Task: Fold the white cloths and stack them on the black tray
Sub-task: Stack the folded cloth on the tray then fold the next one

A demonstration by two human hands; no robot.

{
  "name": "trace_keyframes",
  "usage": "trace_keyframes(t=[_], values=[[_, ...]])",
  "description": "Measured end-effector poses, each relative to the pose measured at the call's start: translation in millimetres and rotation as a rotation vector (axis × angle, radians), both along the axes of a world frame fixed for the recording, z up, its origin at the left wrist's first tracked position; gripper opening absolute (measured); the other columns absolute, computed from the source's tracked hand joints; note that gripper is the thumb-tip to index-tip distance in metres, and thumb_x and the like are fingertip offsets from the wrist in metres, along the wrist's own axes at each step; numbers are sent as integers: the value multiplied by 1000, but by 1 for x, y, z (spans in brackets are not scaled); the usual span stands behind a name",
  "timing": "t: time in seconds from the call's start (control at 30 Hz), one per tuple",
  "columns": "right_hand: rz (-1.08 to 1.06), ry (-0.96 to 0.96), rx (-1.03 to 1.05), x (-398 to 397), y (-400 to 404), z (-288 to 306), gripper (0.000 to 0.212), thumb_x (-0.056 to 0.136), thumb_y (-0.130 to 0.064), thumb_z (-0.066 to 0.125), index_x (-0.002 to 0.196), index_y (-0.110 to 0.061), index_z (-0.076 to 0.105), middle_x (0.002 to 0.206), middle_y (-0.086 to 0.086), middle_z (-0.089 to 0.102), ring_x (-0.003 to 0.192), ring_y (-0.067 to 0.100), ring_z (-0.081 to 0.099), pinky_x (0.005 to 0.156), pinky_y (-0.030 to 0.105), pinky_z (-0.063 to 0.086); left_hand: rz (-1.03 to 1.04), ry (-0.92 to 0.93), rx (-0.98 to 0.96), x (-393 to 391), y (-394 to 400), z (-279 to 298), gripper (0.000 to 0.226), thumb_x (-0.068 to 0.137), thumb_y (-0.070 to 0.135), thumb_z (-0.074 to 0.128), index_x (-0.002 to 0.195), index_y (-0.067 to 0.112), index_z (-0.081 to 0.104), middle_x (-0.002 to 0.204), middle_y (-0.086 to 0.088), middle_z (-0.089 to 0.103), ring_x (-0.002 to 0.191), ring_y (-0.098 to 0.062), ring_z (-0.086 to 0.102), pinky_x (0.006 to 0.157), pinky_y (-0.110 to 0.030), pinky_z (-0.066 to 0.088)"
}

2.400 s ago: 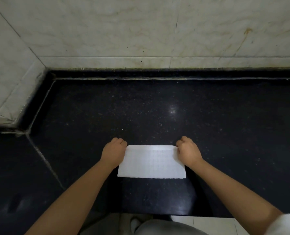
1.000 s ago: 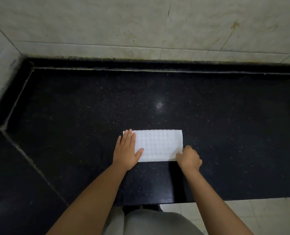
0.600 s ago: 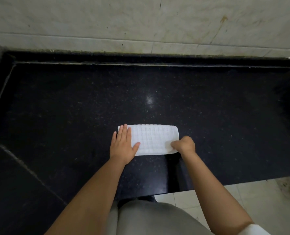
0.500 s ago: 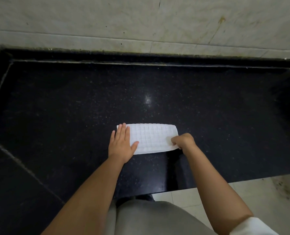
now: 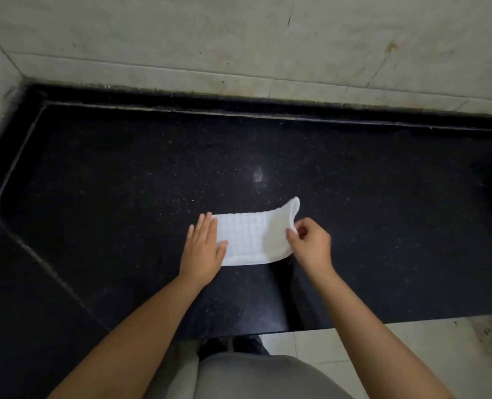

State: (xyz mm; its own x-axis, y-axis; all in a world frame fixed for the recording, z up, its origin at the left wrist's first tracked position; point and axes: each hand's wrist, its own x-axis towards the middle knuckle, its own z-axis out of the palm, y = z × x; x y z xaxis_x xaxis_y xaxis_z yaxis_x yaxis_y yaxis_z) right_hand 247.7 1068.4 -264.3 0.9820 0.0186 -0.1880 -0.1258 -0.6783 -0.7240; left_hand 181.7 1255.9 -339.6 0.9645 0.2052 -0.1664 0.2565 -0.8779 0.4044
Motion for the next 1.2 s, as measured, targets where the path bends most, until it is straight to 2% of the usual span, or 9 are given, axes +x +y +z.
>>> trace_keyframes(t=[0.13, 0.23, 0.47, 0.63, 0.73, 0.87, 1.03, 1.1, 1.2], values=[[273, -133, -27, -20, 51, -14, 9, 83, -5, 56, 79, 2, 58, 77, 7, 53, 71, 15, 44, 58, 17, 26, 112, -36, 33, -27, 28, -6, 58, 98, 32, 27, 144, -1, 21, 155, -14, 17, 145, -24, 11, 117, -34, 1], [386, -5, -76, -30, 83, -35, 17, 87, -9, 49, 71, -8, 47, 79, 6, 49, 75, 15, 43, 64, 19, 27, 159, -49, 32, -48, 40, -9, 71, 87, 39, 14, 138, -6, 35, 148, -19, 34, 140, -29, 26, 114, -39, 10], [431, 87, -230, -33, 102, -48, 38, 92, -9, 41, 57, -19, 28, 84, 4, 44, 74, 14, 43, 62, 20, 29, 155, -23, 55, -78, 48, -10, 63, 87, 32, 24, 131, -7, 46, 139, -21, 46, 133, -32, 38, 109, -46, 18], [507, 29, -248, -35, 109, -42, 17, 92, -8, 41, 89, -1, 56, 97, 14, 54, 84, 27, 53, 70, 31, 39, 156, -16, 34, -79, 47, -10, 56, 95, 31, 28, 141, -1, 32, 151, -15, 29, 143, -27, 20, 114, -33, 3], [650, 67, -328, -45, 114, -48, 19, 91, -6, 40, 97, 3, 56, 97, 13, 49, 86, 31, 55, 67, 30, 39, 138, -5, 38, -77, 47, -13, 49, 97, 19, 41, 142, 0, 31, 153, -15, 25, 144, -26, 17, 117, -35, 5], [732, 105, -349, -43, 111, -45, 27, 91, -19, 48, 105, 2, 54, 111, 15, 51, 96, 30, 55, 80, 30, 47, 125, 24, 95, -77, 49, -16, 56, 92, 30, 26, 134, -3, 44, 145, -19, 40, 137, -31, 34, 113, -42, 20], [838, -29, -555, -25, 61, -32, 46, 84, -13, 48, 130, -11, 45, 133, 6, 45, 124, 26, 39, 99, 34, 32, 82, -43, 51, -75, 50, -18, 49, 97, 21, 41, 141, 2, 33, 153, -13, 27, 144, -24, 18, 118, -37, 9], [912, -41, -687, -20, 40, -34, 51, 82, -7, 47, 133, -15, 42, 141, 3, 37, 130, 25, 30, 100, 36, 29, 36, -57, 53, -71, 49, -17, 46, 94, 17, 48, 135, -2, 43, 145, -17, 40, 138, -29, 34, 115, -40, 20], [964, -51, -646, -18, 32, -41, 53, 83, 0, 46, 134, -14, 42, 145, 3, 34, 131, 26, 31, 102, 35, 33, -48, -107, 51, -59, 43, -12, 43, 86, 23, 43, 113, -3, 62, 114, -17, 66, 103, -30, 65, 93, -42, 49]])
